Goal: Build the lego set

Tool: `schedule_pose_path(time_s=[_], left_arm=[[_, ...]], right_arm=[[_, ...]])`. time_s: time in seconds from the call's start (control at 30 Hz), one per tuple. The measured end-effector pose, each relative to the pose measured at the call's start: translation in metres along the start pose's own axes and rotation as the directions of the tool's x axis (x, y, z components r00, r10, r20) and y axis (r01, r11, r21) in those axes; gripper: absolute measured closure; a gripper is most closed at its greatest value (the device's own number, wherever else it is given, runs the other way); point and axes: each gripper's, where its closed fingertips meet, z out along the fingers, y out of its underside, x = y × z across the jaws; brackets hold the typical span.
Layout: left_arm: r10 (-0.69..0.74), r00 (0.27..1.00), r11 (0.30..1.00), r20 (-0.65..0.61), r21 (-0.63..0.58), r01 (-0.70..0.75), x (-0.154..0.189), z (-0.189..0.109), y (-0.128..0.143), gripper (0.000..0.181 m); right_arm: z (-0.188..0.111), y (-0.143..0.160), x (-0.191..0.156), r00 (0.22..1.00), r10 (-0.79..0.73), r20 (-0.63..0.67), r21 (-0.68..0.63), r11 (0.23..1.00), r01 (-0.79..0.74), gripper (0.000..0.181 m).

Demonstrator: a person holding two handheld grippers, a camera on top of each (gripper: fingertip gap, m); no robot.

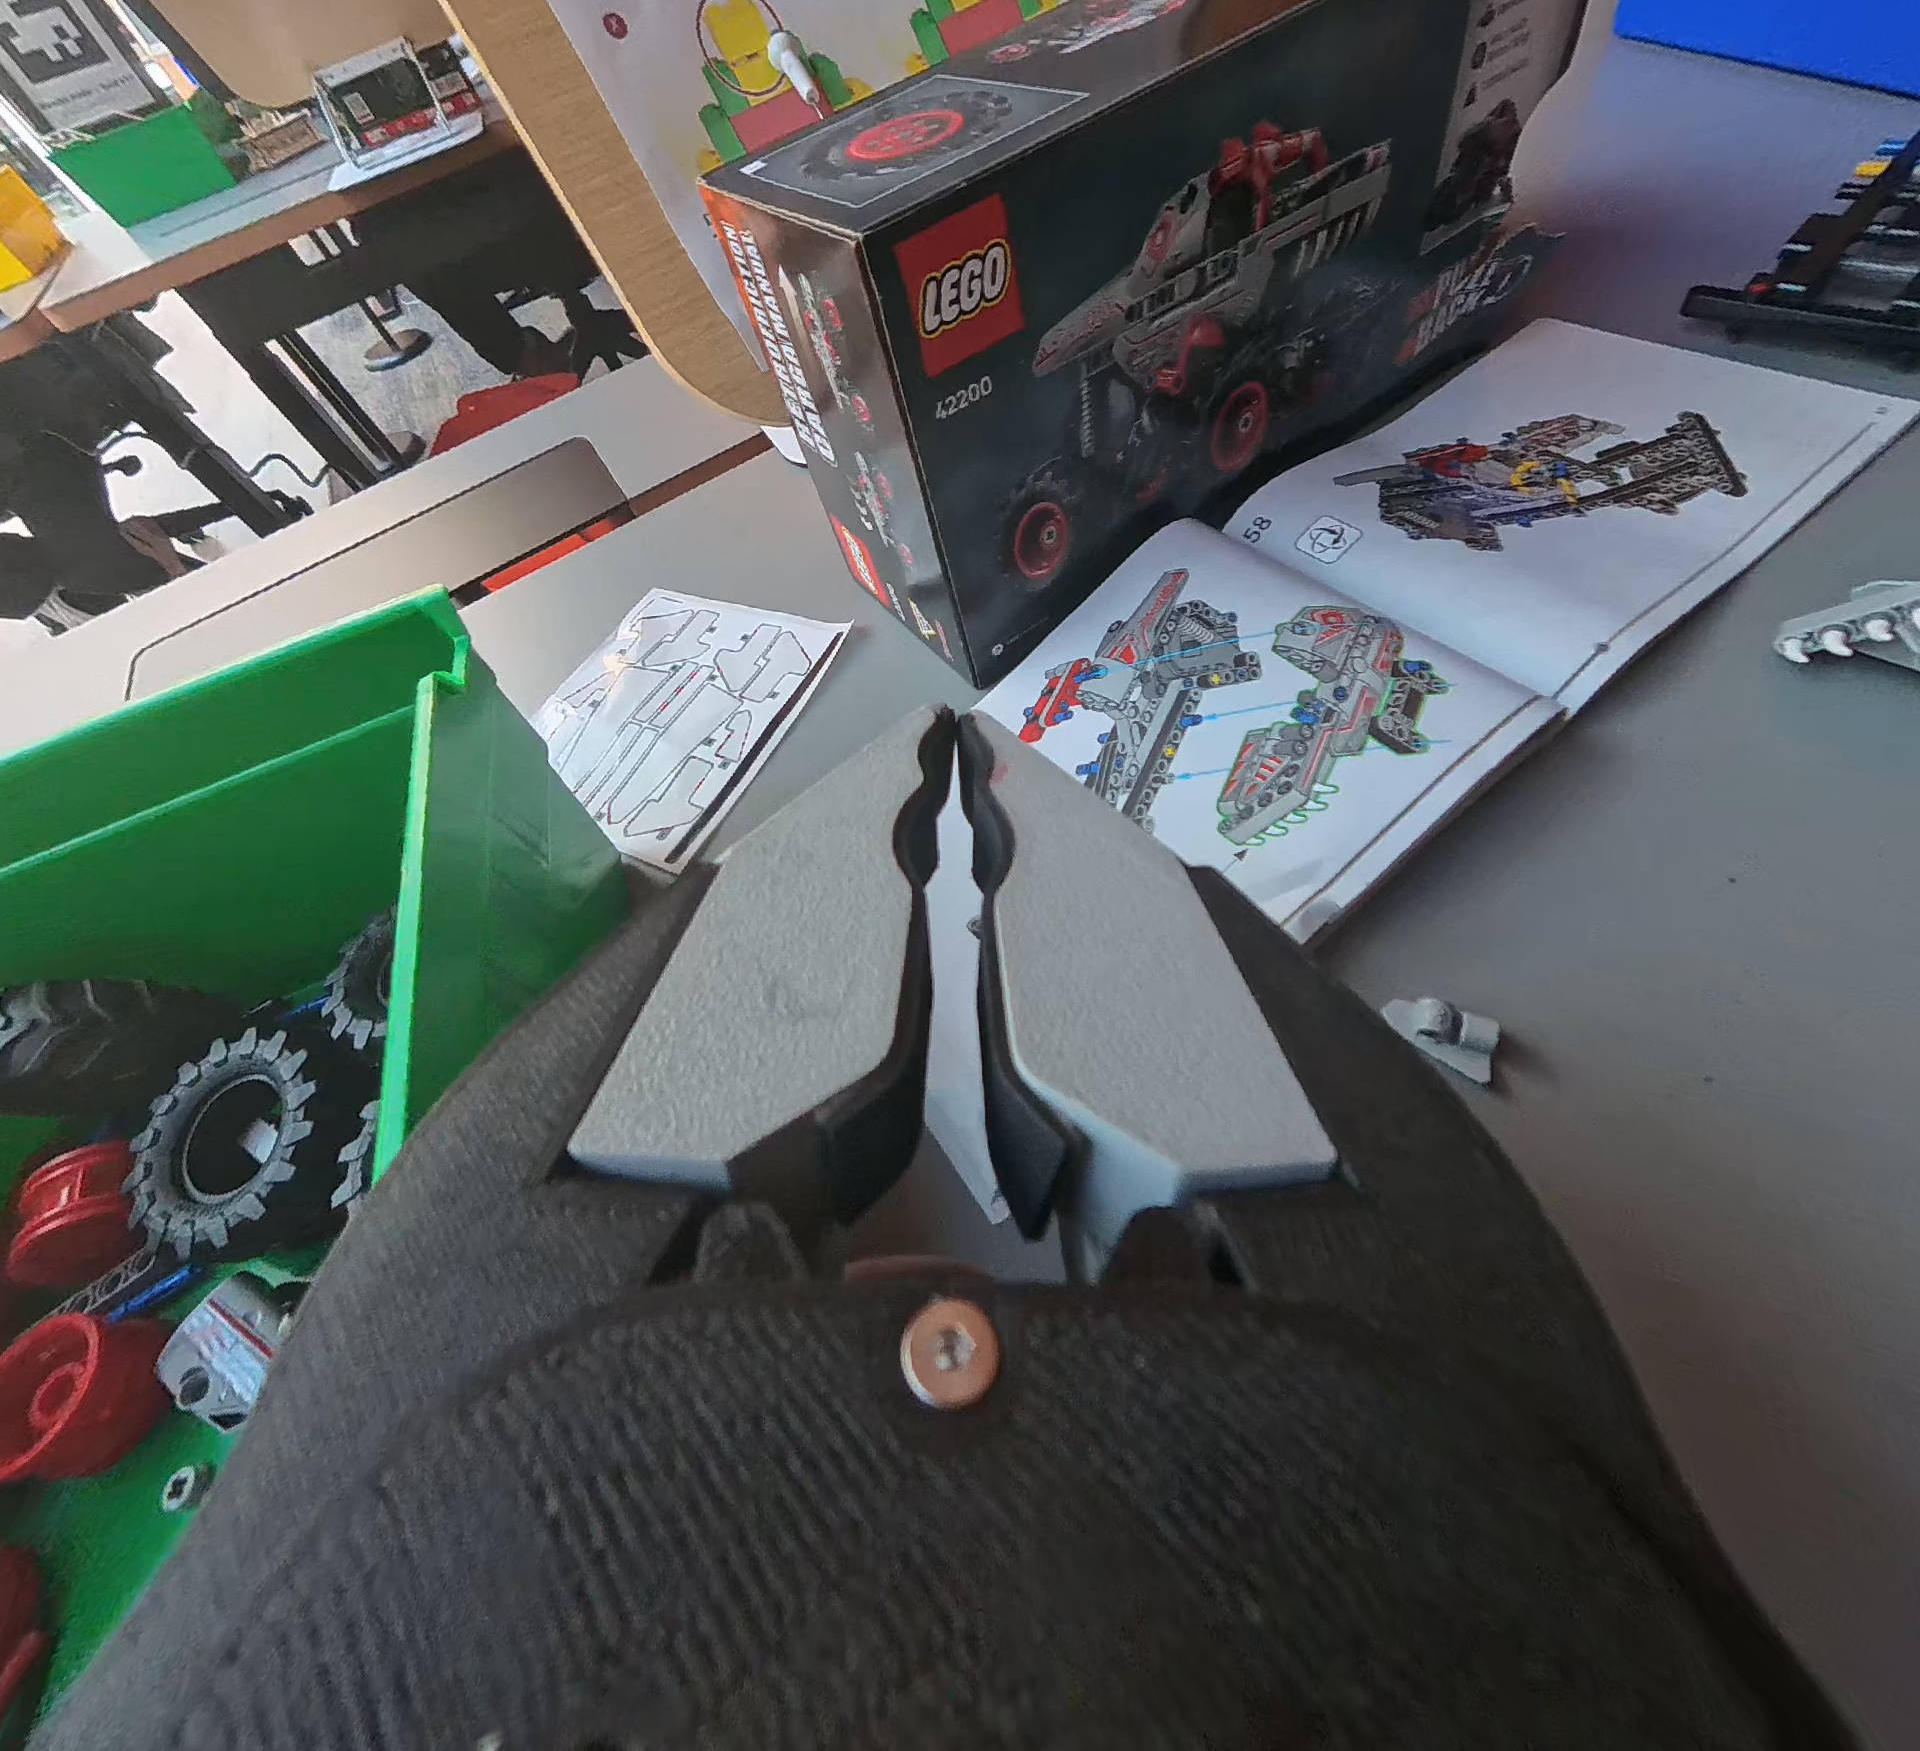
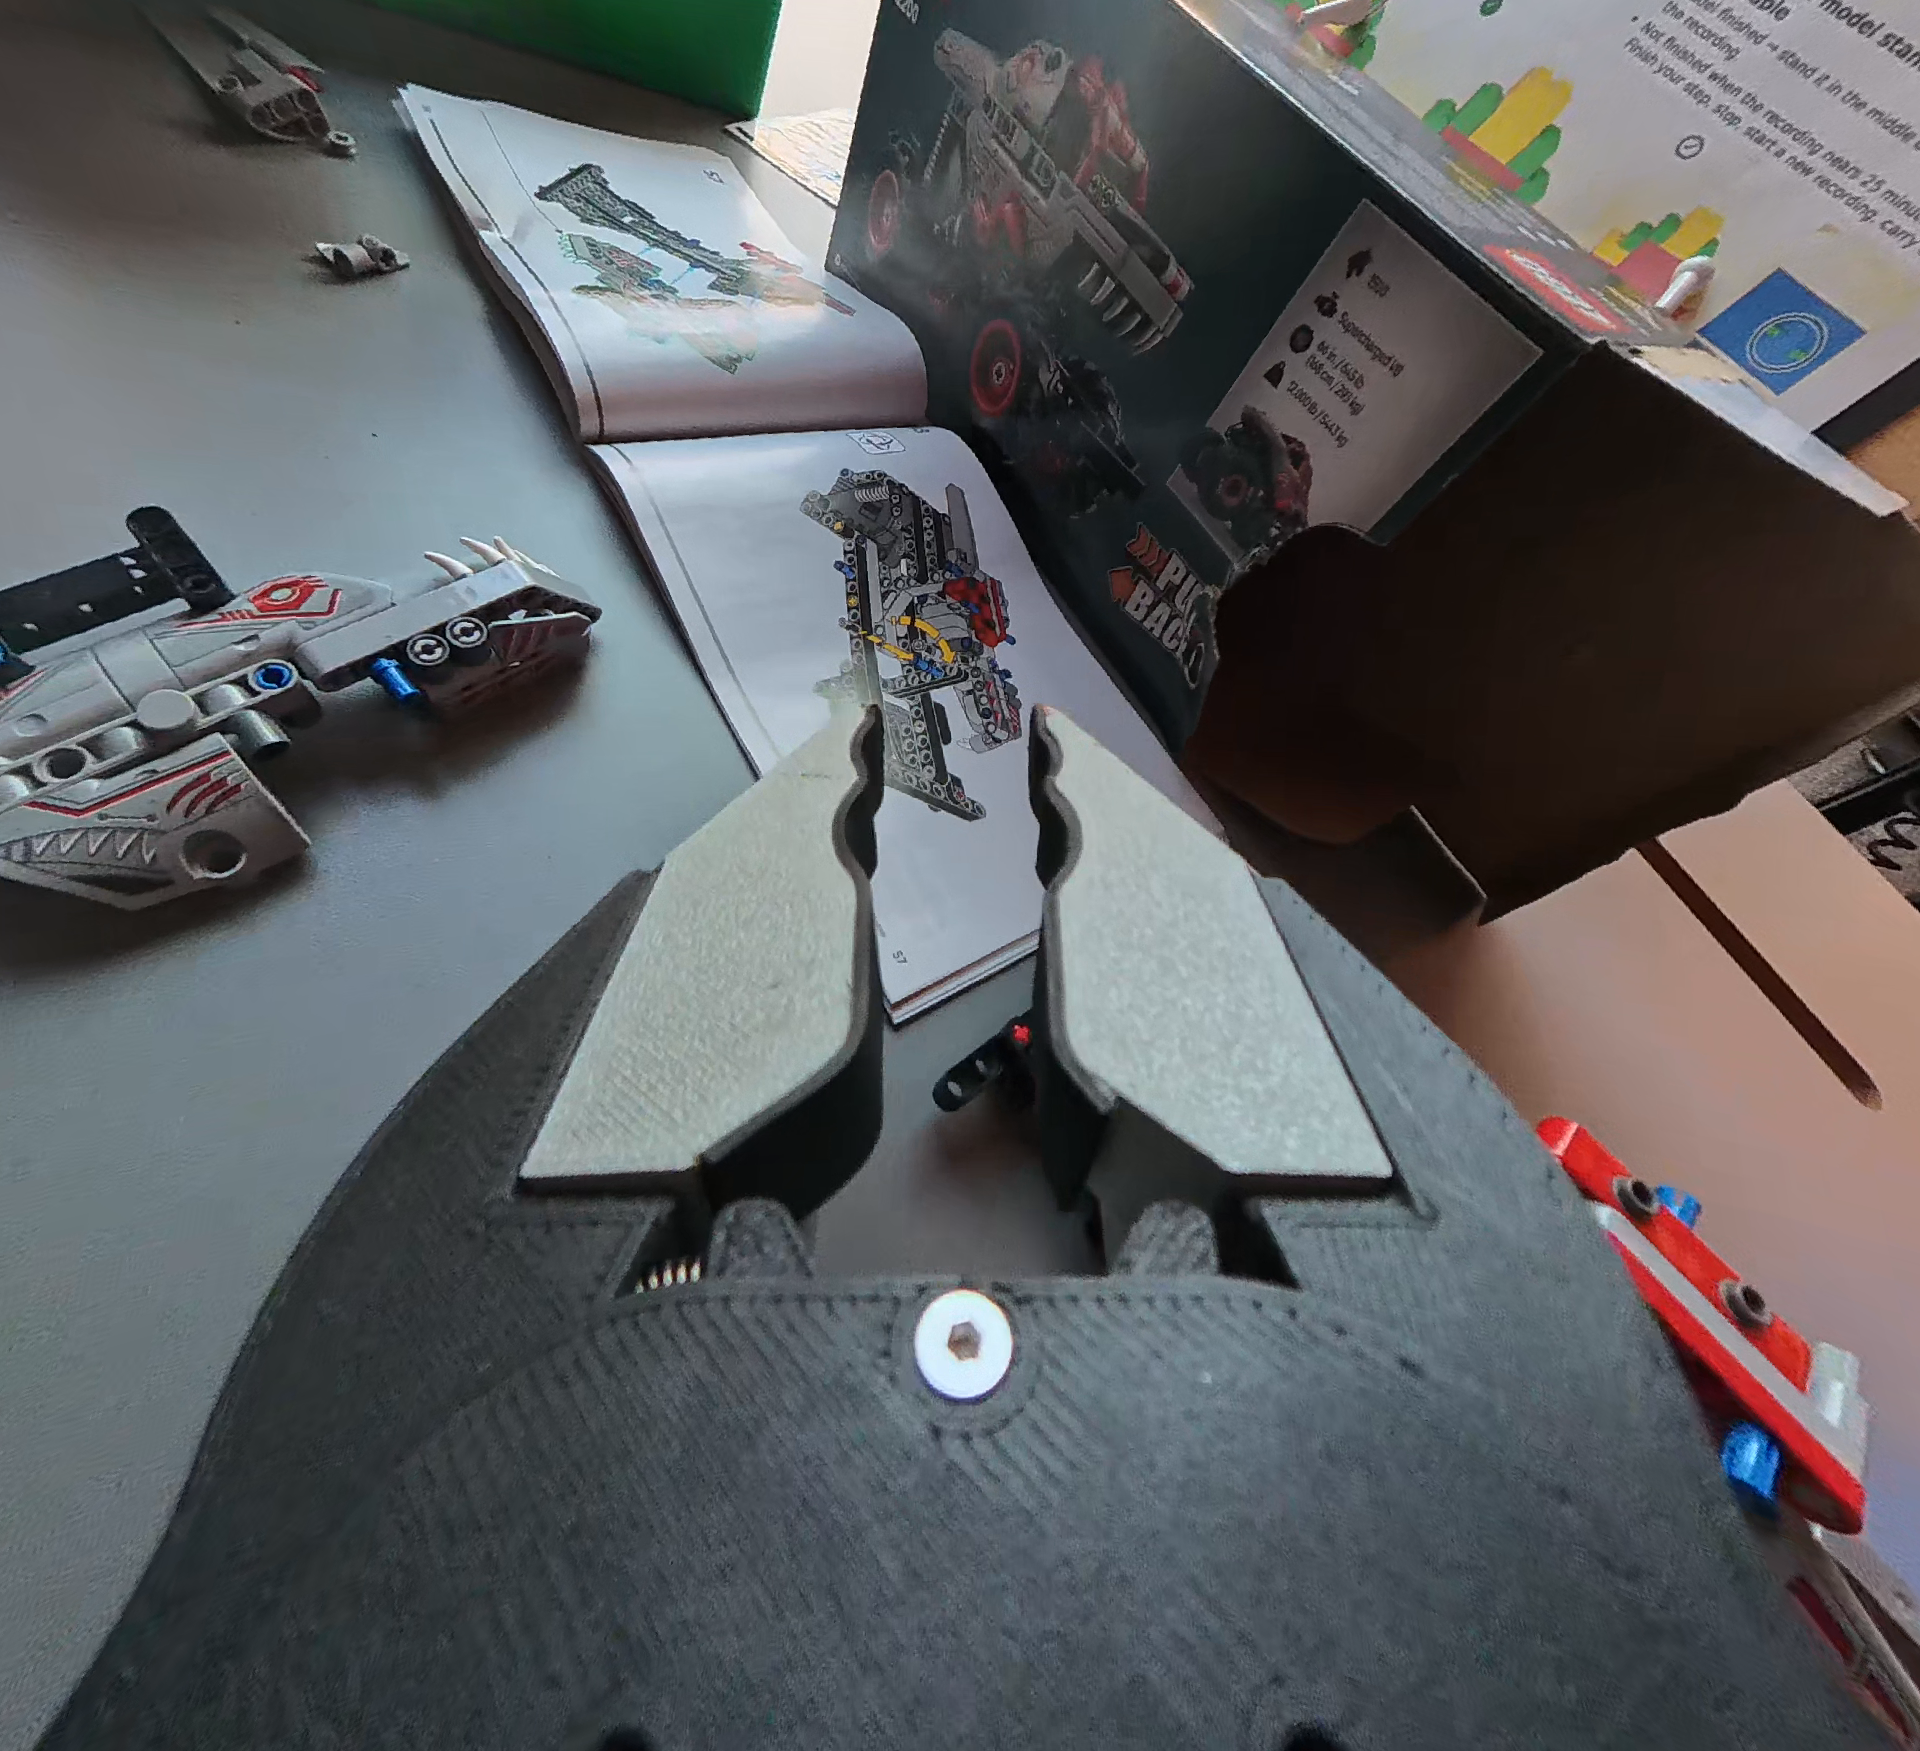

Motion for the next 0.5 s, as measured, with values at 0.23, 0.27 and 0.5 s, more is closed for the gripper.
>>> schedule_pose_path(time_s=[0.23, 0.27, 0.5], left_arm=[[-0.012, 1.0, 1.0, -0.014, 0.002, 0.012, 0.002, -0.001, -0.001, 0.181], [-0.013, 1.0, 1.0, -0.015, -0.001, 0.013, 0.002, -0.001, -0.001, 0.181], [-0.02, 0.999, 1.0, -0.025, -0.006, 0.02, 0.003, -0.001, 0.001, 0.181]], right_arm=[[0.0, 0.004, 0.001, 1.0, 0.006, -0.004, -0.015, 1.0, -0.006, 0.157], [0.0, 0.004, 0.001, 1.0, 0.003, -0.005, -0.018, 1.0, -0.003, 0.157], [-0.012, 0.015, 0.001, 0.997, -0.077, 0.0, -0.102, 0.992, 0.076, 0.168]])
